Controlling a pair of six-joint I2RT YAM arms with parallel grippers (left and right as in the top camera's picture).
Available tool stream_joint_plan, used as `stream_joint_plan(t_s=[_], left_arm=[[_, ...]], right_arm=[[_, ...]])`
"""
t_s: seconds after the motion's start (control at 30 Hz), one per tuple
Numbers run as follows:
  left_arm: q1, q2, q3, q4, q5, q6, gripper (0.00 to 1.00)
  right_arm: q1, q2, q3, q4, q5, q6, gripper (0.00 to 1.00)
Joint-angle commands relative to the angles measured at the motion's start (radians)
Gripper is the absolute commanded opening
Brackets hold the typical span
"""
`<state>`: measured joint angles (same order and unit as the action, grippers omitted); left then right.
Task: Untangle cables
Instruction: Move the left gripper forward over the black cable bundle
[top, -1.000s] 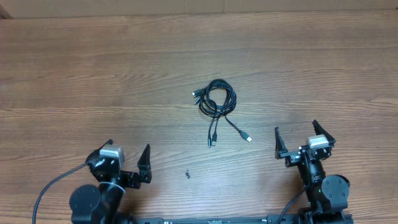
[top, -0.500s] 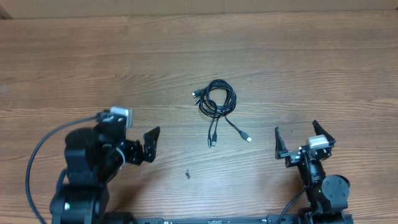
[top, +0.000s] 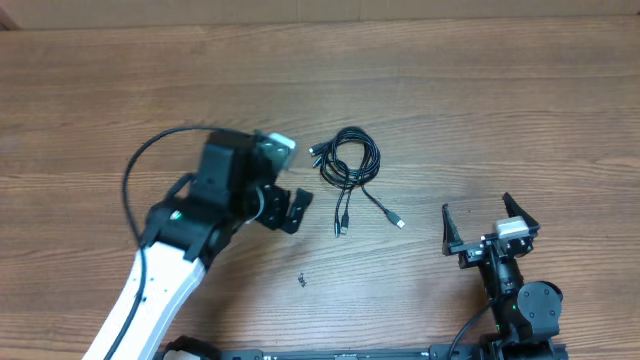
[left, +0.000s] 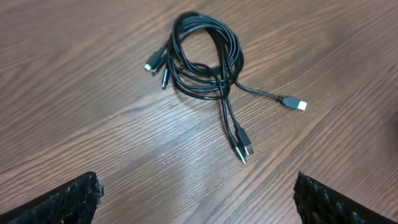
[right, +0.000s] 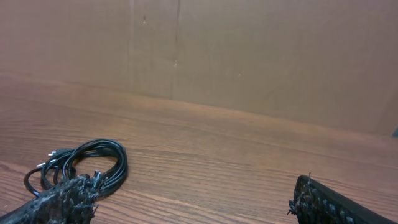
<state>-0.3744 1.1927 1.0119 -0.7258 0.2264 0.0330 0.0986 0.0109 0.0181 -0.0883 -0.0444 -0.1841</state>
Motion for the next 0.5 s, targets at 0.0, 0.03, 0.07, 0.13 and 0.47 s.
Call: stream_joint_plan(t_s=[0.0, 0.03, 0.07, 0.13, 0.47], left_arm=[[-0.043, 0.082, 0.075, 0.011, -0.047, 0.004, 0.99], [-0.052, 0.114, 0.095, 0.013, -0.047, 0.004, 1.0], [-0.054, 0.136, 0.108, 0.013, -0.046, 0.004, 1.0], [-0.054, 0.151, 0.109, 0.014, -0.046, 0.005, 0.99], [-0.051, 0.203, 0.109, 0.027, -0.053, 0.005, 0.99]], right_arm=[[-0.005, -0.008, -0.01, 0.006, 0.006, -0.001, 1.0], [-0.005, -0.008, -0.01, 0.006, 0.006, -0.001, 1.0], [-0.005, -0.008, -0.01, 0.006, 0.006, -0.001, 1.0], [-0.005, -0.008, -0.01, 0.006, 0.006, -0.001, 1.0], [-0.005, -0.008, -0.01, 0.006, 0.006, -0.001, 1.0]])
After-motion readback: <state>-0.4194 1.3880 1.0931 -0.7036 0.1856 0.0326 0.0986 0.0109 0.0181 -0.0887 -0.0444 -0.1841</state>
